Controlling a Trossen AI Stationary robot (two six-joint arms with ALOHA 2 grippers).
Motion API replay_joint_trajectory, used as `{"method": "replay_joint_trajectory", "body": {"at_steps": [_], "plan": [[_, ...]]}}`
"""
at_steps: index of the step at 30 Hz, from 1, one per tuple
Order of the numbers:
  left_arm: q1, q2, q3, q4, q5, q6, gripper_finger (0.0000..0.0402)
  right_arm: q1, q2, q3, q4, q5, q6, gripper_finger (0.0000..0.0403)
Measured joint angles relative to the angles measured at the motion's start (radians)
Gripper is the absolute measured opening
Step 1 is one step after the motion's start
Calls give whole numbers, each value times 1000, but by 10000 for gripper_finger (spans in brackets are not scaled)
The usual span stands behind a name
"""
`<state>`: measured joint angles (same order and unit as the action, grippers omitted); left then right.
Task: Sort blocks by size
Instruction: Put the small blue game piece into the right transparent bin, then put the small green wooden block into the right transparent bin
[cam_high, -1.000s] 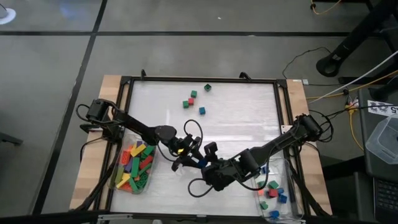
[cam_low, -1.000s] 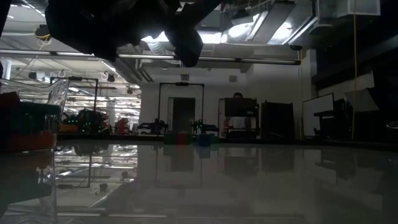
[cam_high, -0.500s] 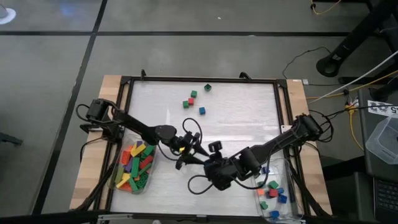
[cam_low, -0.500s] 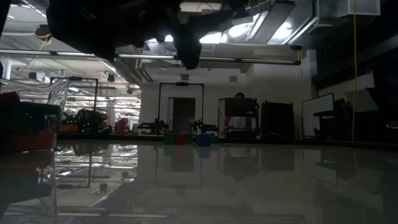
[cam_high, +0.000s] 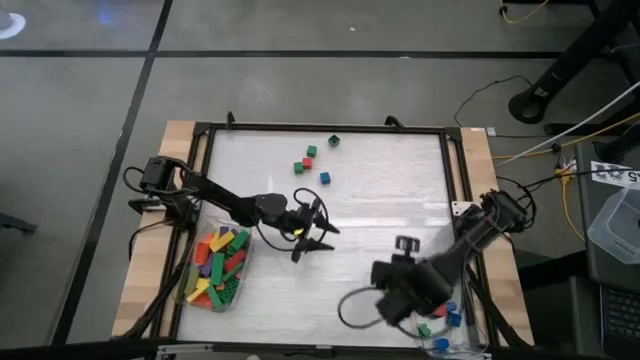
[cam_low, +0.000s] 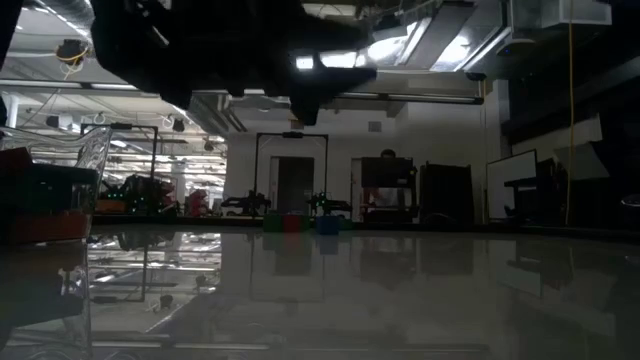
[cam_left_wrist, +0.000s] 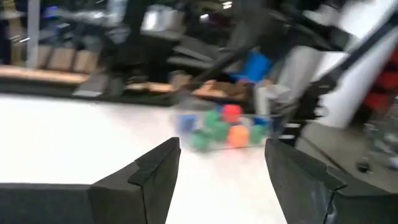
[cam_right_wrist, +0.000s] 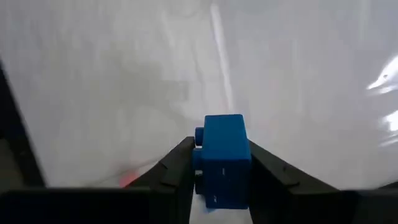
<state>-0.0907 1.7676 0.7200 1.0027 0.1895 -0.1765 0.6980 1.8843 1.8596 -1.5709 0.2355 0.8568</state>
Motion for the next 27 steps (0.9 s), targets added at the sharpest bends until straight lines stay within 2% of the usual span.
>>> {"method": "replay_joint_trajectory", "body": {"at_steps": [3, 6, 11, 14, 21, 27], "plan": [[39, 0, 0, -18, -31, 2, 225, 68, 2, -30, 3, -30, 132, 117], [78, 0, 0, -61, -40, 10, 225, 126, -4, -55, -6, -52, 261, 101], [137, 0, 0, -135, -41, 9, 225, 214, -2, -76, -1, -71, 378, 95], [170, 0, 0, -158, -69, 9, 225, 247, -2, -93, 1, -72, 442, 125], [252, 0, 0, -200, -270, 54, 225, 265, -2, -152, -1, -82, 557, 206], [347, 0, 0, -311, -434, 80, 225, 264, -2, -184, 0, -159, 552, 243]]}}
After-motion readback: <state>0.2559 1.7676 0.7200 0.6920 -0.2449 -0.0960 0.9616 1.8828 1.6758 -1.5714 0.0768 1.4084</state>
